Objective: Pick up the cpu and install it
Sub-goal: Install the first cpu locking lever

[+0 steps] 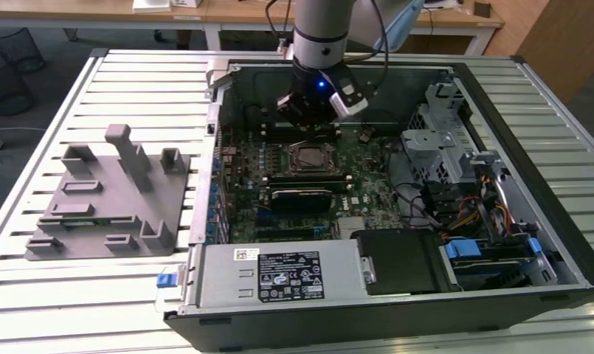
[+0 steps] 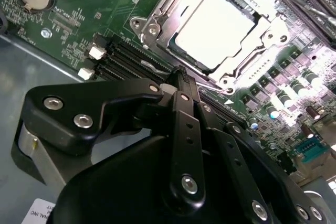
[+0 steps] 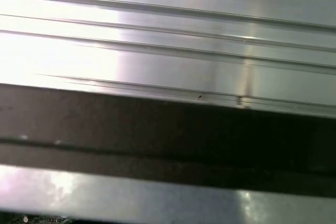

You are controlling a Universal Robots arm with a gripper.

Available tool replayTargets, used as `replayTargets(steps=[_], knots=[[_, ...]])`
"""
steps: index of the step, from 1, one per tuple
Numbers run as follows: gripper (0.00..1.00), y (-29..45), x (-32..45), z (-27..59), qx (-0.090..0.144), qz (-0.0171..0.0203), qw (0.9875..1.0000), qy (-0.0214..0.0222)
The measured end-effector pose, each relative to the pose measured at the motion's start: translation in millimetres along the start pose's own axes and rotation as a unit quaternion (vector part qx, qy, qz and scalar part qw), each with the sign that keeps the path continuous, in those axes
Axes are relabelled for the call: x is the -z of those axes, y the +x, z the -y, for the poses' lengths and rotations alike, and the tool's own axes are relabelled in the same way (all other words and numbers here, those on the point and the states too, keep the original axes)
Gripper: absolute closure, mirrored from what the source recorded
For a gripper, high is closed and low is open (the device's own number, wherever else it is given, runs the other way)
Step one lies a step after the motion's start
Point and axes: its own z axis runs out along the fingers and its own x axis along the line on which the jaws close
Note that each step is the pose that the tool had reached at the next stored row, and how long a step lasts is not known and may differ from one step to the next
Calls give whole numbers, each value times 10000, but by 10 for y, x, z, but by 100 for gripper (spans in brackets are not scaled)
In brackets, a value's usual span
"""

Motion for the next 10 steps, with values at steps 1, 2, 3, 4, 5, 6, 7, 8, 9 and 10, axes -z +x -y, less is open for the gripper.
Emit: replayTargets(steps=[1, 2, 3, 4, 5, 6, 7, 8, 9, 10], knots=[[89, -1, 0, -3, 20, -1, 10000, 0], [89, -2, 0, -4, 28, -2, 10000, 0], [89, -5, 0, -4, 31, -2, 10000, 0], [89, -12, 0, -4, 33, -2, 10000, -1], [89, -21, 0, -3, 33, -2, 10000, 0], [89, -33, 0, -2, 33, -2, 10000, 0], [89, -47, -1, -1, 33, -2, 10000, -1], [89, -62, -1, 0, 33, -2, 10000, 0], [89, -74, -1, 1, 33, -2, 10000, 0], [89, -85, -1, 1, 33, -2, 10000, 0]])
